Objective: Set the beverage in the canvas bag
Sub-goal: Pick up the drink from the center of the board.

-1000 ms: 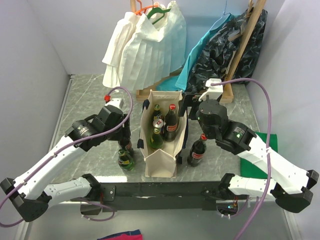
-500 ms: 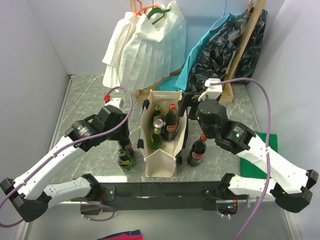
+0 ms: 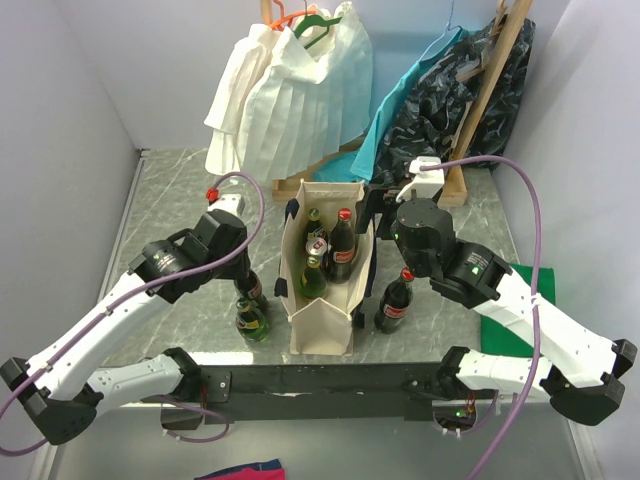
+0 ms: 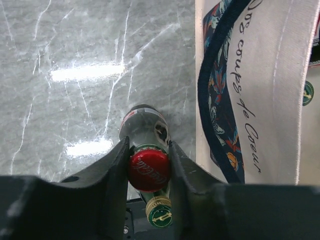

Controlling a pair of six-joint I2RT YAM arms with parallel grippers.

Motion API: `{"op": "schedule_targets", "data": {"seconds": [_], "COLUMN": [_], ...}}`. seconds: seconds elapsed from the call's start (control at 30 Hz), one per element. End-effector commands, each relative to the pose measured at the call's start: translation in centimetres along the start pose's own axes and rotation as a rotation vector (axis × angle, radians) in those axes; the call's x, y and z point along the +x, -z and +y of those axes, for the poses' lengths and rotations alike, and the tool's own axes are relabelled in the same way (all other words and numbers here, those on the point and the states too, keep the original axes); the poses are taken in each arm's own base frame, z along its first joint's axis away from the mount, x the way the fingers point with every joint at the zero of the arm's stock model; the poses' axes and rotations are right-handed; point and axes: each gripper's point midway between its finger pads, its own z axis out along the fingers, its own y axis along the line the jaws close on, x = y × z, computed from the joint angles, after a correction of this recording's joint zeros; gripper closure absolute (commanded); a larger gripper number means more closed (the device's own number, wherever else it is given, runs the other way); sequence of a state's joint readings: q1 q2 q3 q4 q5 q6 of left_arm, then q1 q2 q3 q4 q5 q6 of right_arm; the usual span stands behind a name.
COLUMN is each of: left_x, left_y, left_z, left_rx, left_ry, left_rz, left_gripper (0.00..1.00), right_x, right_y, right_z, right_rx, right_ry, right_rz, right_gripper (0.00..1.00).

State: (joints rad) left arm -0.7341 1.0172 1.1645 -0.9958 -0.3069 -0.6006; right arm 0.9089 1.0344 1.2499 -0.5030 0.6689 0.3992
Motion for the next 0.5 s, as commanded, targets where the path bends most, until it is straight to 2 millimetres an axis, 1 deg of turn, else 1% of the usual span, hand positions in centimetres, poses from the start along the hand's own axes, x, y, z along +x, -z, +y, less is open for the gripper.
{"op": "schedule_targets", "data": {"seconds": [0.0,0.03,0.07,0.1,0.47], "left_x": [-0.67,-0.73,-0.79,-0.81,-1.46], "left_y": [0.34,0.36,0.43,0.47,0.8], "left_z": [-0.67,-0.66,-0.62,-0.61,-0.86], "left_rx": [0.034,0.033,0.031,0.032,0.043], "left_ry": [0.031,0.03,0.032,0.031,0.028], "left_rz": [-0.023,-0.025,-0.028,-0.029,-0.045], "left_gripper": [0.84,0.88,0.96,0.99,0.99], "right_x": [-0.39,-0.43,-0.38,-0.32,-0.19], "right_y": [-0.06,-0.02,-0.06,-0.09,0.02], "right_z": [-0.23,-0.25,-0.2,-0.23,-0.2], "right_rx": [0.011,0.01,0.009,0.01,0.007], "right_ry": [-0.015,-0.016,-0.016,-0.017,-0.019], "right_rz": [-0.01,-0.011,-0.01,-0.008,-0.004], "right_gripper": [0.03,0.03,0.04,0.03,0.03]}}
